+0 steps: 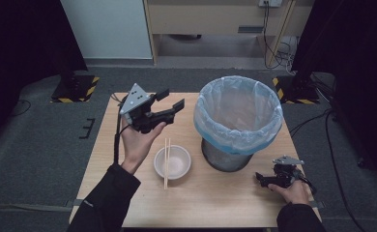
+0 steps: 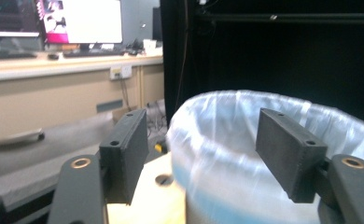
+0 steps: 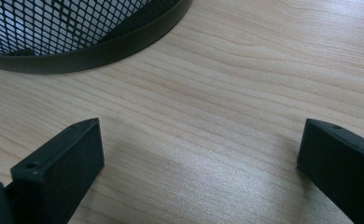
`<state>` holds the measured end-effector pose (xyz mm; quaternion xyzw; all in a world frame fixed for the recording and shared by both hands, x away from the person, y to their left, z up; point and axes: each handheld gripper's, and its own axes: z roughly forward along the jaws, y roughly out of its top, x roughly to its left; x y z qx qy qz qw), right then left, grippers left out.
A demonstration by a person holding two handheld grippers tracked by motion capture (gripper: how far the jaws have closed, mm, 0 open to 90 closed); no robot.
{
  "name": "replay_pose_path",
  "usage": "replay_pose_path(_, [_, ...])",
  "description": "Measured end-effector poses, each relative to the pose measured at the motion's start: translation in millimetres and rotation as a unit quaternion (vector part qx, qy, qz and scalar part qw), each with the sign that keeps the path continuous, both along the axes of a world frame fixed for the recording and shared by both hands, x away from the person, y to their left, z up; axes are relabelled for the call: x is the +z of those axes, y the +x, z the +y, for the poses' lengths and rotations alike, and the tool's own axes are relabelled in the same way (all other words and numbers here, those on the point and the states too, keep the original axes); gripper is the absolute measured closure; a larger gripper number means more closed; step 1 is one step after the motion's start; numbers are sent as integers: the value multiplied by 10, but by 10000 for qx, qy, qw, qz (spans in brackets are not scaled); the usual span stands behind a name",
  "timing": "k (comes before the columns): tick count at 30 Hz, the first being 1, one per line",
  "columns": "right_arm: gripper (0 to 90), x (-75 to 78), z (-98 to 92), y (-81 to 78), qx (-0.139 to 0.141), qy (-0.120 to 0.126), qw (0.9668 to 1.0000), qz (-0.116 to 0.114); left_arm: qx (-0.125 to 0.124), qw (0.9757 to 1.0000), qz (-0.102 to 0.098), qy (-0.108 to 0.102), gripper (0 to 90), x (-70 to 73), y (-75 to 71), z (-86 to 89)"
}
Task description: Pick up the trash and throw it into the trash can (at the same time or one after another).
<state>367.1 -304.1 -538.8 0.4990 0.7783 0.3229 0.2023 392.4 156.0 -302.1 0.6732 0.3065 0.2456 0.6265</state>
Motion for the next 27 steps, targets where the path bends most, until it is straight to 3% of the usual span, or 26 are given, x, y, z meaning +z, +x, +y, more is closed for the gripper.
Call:
replay_pose_path(4, [6, 0, 0, 0, 0, -2, 10000, 0, 178, 9995, 216, 121, 324, -268, -63, 236])
replay_pose_path(7, [6, 0, 0, 0, 1, -2, 10000, -1, 308, 9983, 484, 112, 320, -482, -86, 377])
replay_pose_path(10, [6, 0, 0, 0, 1, -2, 10000, -1, 407, 9963, 704, 264, 312, -683, -110, 476])
replay_pose_path(19, [6, 0, 0, 0, 1, -2, 10000, -2, 600, 9870, 1355, 618, 295, -1234, -176, 667])
replay_pose_path(27, [6, 0, 0, 0, 2, -4, 10000, -3, 668, 9785, 1749, 867, 287, -1501, -179, 695])
